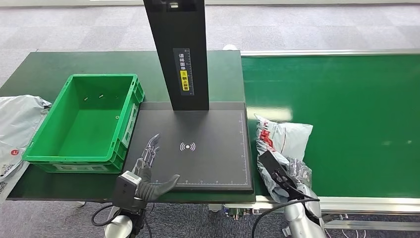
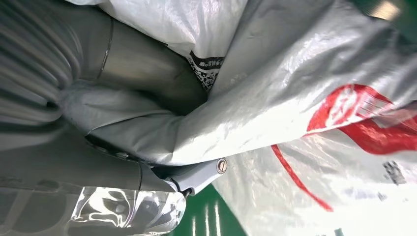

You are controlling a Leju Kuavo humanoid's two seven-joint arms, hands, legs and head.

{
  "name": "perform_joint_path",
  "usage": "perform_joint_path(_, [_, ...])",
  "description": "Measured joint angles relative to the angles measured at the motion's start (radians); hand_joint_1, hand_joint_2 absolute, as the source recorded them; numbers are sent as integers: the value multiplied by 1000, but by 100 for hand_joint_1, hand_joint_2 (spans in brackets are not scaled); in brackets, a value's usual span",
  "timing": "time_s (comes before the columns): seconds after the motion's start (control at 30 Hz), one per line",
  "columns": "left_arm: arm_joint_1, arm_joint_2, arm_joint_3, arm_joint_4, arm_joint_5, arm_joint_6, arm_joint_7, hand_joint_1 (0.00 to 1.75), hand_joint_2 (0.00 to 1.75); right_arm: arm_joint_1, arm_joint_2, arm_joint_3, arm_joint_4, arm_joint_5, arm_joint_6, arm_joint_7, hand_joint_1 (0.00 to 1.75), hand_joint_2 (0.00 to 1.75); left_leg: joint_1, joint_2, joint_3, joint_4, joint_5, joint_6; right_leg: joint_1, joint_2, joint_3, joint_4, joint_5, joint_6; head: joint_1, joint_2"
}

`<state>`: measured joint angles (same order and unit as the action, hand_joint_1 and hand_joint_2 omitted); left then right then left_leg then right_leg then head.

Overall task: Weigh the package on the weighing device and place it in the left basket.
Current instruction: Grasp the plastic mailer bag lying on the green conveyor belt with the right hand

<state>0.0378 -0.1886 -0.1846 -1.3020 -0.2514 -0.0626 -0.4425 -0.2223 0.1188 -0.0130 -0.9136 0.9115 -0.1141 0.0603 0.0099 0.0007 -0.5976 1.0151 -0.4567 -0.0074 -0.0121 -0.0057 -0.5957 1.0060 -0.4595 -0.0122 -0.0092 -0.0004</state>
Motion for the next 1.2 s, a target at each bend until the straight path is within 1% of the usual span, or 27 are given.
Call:
perform_joint_path(0.2, [12,0,3,-21,2,0,1,0,175,38,14,-42,-118,-205,-40,-125,175,175,0,0,-1,0,0,0,0,0,-1,0,0,0,0,0])
perform_joint_path(0.27, [13,0,4,-24,3,0,1,0,175,46,16,-53,-149,-226,-42,-139,175,175,0,0,-1,0,0,0,0,0,-1,0,0,0,0,0])
perform_joint_path(0.47, [14,0,5,-29,5,0,0,0,175,61,20,-69,-192,-236,-43,-144,175,175,0,0,-1,0,0,0,0,0,-2,0,0,0,0,0])
perform_joint_path(0.57, [14,0,5,-29,12,4,-7,0,175,67,26,-79,-208,-281,-66,-180,175,175,0,0,-1,0,0,0,0,0,-2,0,0,0,0,0])
perform_joint_path(0.63, [14,-1,6,-29,27,12,-23,0,175,77,35,-96,-237,-369,-104,-242,175,175,0,0,-2,0,0,0,0,0,-2,0,0,0,0,0])
perform_joint_path(0.73, [13,-2,8,-29,57,26,-53,0,175,98,53,-126,-313,-521,-159,-367,175,175,0,0,-2,0,0,0,0,0,-2,0,0,0,0,0])
perform_joint_path(0.83, [9,-4,9,-29,74,34,-77,0,175,110,66,-131,-405,-587,-151,-491,175,175,0,0,-2,0,0,0,0,1,-3,0,0,0,0,0])
perform_joint_path(0.93, [0,-8,9,-29,86,38,-97,0,175,104,72,-93,-478,-572,-124,-574,175,175,0,1,-2,0,0,0,0,1,-3,0,0,0,0,0])
perform_joint_path(1.0, [-9,-11,9,-29,102,42,-108,0,175,93,72,-45,-510,-518,-132,-617,175,175,0,1,-2,0,0,0,0,1,-3,0,0,0,0,0])
perform_joint_path(1.1, [-21,-12,12,-29,144,56,-122,0,175,71,70,56,-536,-380,-190,-668,175,175,1,2,-1,0,0,-1,0,2,-3,1,1,-1,0,0])
perform_joint_path(1.17, [-28,-11,14,-29,165,62,-125,0,175,57,66,126,-541,-314,-235,-675,175,175,1,1,-1,0,0,-1,0,2,-3,1,1,-1,0,0])
perform_joint_path(1.2, [-29,-11,15,-29,171,63,-125,0,175,52,63,156,-541,-303,-251,-674,175,175,1,1,-1,0,0,-1,0,1,-3,1,1,-1,0,0])
